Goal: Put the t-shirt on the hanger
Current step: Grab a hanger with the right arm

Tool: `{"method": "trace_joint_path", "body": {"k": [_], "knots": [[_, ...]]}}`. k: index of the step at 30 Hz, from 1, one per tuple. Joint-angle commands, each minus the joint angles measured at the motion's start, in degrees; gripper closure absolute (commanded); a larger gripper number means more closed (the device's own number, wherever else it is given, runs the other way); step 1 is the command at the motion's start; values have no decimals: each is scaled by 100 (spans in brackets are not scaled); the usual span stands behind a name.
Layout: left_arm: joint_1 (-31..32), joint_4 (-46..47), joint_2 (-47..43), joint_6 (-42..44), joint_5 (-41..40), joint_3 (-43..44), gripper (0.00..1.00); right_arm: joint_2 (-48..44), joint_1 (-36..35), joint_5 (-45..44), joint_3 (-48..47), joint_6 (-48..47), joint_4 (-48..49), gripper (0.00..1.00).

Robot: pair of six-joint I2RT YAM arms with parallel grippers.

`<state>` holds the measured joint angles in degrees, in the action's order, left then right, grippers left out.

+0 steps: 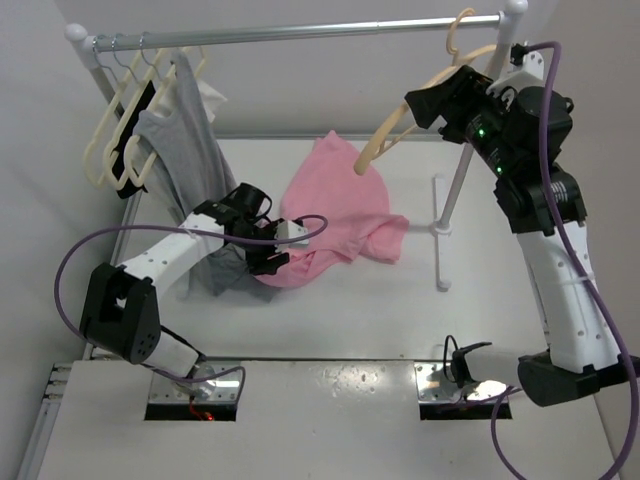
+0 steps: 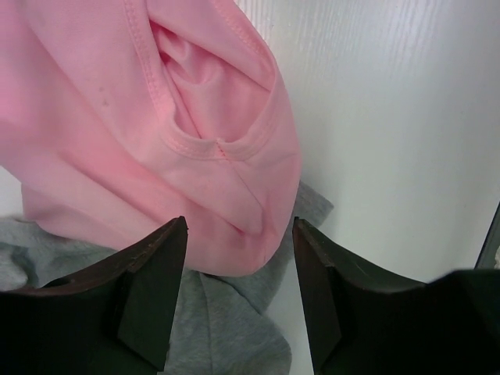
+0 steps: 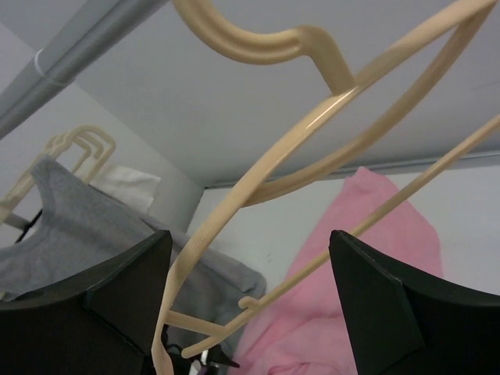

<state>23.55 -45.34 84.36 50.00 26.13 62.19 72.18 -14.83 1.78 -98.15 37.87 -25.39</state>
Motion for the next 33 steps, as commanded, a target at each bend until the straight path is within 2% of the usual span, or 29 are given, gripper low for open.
{"method": "trace_joint_path", "body": {"k": [1, 9, 11, 14, 19, 21, 22, 25, 26, 27, 33], "knots": [[18, 184, -227, -280, 41, -163, 38, -143, -29, 68, 364, 791, 1104, 19], [18, 307, -227, -280, 41, -216, 38, 50, -29, 103, 814, 1704, 1624, 19], [18, 368, -174, -280, 41, -269, 38, 50, -29, 173, 1130, 1925, 2043, 19], [18, 430, -174, -342, 41, -269, 38, 50, -29, 314, 1456, 2163, 2493, 28], [18, 430, -174, -394, 41, -322, 38, 50, -29, 445, 1588, 2295, 2679, 50], [18, 430, -174, -394, 41, -383, 38, 50, -29, 551, 1676, 2356, 2907, 61], [18, 430, -174, -394, 41, -383, 38, -11, -29, 630, 1754, 2357, 2908, 73], [18, 430, -174, -456, 41, -383, 38, -90, -29, 710, 1878, 2418, 2987, 88], [18, 430, -174, -456, 41, -383, 38, -160, -29, 779, 1878, 2418, 2987, 97], [18, 430, -174, -456, 41, -383, 38, -161, -29, 780, 1939, 2418, 2987, 100], [18, 430, -174, -456, 41, -331, 38, -301, -29, 1402, 1879, 2305, 3259, 100]]}}
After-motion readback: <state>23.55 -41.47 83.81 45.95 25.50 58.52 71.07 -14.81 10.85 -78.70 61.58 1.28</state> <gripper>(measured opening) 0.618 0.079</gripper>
